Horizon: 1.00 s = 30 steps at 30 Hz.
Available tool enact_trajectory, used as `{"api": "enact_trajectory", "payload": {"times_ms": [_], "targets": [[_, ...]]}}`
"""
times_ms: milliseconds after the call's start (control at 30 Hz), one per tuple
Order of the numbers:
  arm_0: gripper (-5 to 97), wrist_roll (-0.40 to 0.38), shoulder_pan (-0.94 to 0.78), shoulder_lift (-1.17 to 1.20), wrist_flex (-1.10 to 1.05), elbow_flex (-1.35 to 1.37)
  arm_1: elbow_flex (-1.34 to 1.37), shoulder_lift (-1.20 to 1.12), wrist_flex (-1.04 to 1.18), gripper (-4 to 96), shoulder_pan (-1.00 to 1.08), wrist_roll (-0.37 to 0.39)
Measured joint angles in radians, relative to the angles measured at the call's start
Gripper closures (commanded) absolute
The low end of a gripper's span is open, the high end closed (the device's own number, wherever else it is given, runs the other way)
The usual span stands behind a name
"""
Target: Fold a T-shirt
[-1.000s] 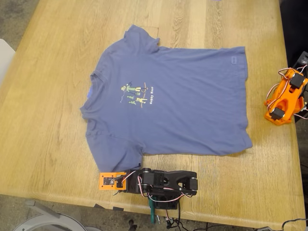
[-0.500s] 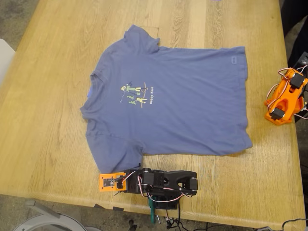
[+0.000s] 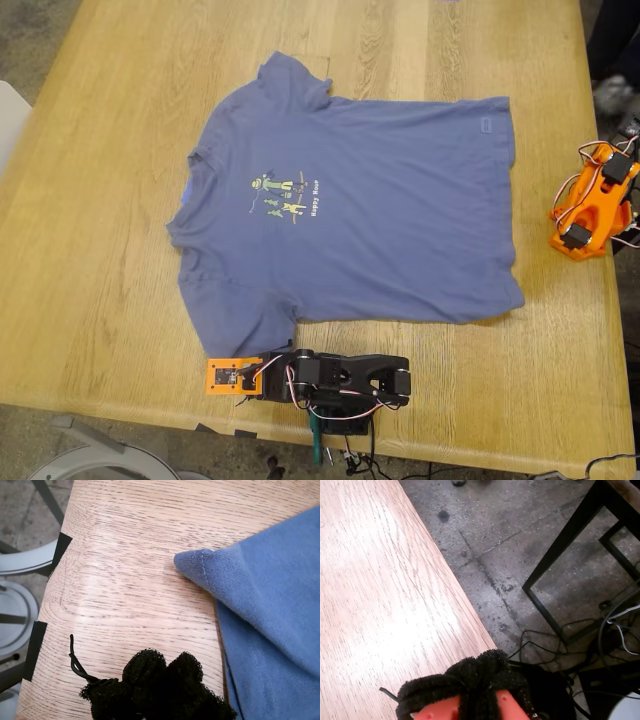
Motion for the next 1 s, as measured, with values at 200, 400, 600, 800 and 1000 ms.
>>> {"api": "enact_trajectory", "payload": {"times_ms": [200,400,600,800,1000], "targets": [[73,-0.009,0.0,0.0,0.0,0.0,0.0,0.0,-0.061,79.3,0.0,0.002],[54,-0.055,0.008,0.0,-0.017,-0.028,-0.008,0.0,-0.161,67.1,-0.021,0.034],[51,-0.103,0.038,0.0,-0.021,-0.117,-0.061,0.0,-0.236,58.4,-0.094,0.1],[41,-0.114,0.049,0.0,-0.089,-0.186,-0.127,-0.002,-0.275,53.5,-0.222,0.137],[29,-0.13,0.193,0.0,-0.195,-0.233,-0.302,-0.005,-0.242,52.9,-0.462,0.138]]}}
